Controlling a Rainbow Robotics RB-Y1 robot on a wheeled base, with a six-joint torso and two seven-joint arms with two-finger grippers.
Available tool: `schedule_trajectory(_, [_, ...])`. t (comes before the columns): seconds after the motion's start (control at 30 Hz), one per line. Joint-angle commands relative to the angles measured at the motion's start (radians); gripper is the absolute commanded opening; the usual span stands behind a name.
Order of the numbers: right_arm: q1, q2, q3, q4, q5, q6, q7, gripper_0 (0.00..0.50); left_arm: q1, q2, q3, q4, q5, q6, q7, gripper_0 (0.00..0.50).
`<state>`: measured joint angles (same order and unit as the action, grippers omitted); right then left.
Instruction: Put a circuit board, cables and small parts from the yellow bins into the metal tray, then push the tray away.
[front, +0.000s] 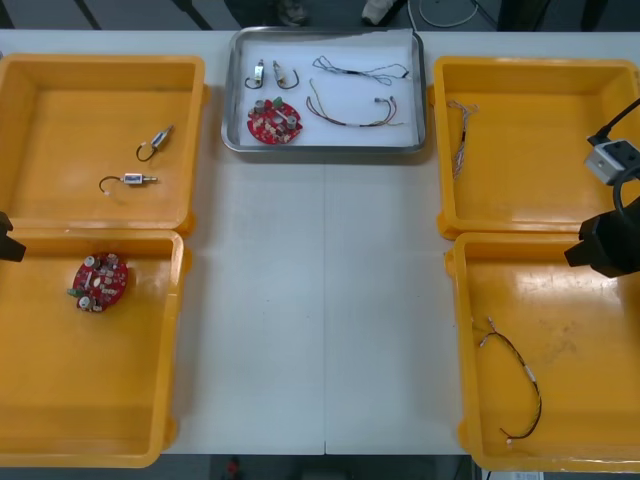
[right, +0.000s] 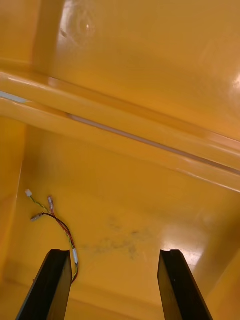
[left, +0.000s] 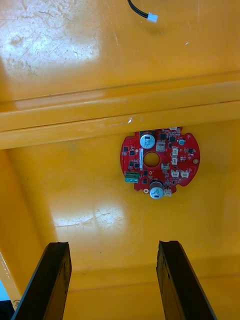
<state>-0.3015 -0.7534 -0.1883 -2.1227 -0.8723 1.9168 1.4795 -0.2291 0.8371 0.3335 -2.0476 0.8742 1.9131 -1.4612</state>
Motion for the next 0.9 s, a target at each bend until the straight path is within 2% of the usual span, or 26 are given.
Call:
schedule_trajectory(0.03, [0.015,-0.034,-0.025,-0.025,0.006,0.003,0.041,0.500,0.017,0.027,0.035,-0.029,0.005,0.007,0.059,0.500])
schedule_trajectory(0.27, [0.027,-0.017,-0.031,-0.006,0.006,0.003,0.008,0.500,0.017,0.027,0.035,-0.029,0.005,0.007,0.059,0.500])
schedule_trajectory(0.33, [0.022,-0.017,-0.046,-0.003,-0.005,0.003,-0.048,0.500,0.017,0.027,0.035,-0.029,0.005,0.007,0.059,0.500])
schedule_trajectory(0.5, [0.015,-0.038,-0.046,-0.003,-0.050,0.003,-0.087,0.500,0.017,0.027,0.035,-0.029,0.005,0.007,0.059,0.500])
schedule_trajectory(0.73, [0.013,-0.044,-0.016,-0.003,-0.010,0.003,-0.117,0.500,0.017,0.027,0.035,-0.029,0.005,0.007,0.059,0.500])
schedule_trajectory(0.9, [0.012,-0.058,-0.011,-0.003,-0.016,0.003,-0.183,0.500,0.017,0.027,0.035,-0.029,0.005,0.007,0.059,0.500])
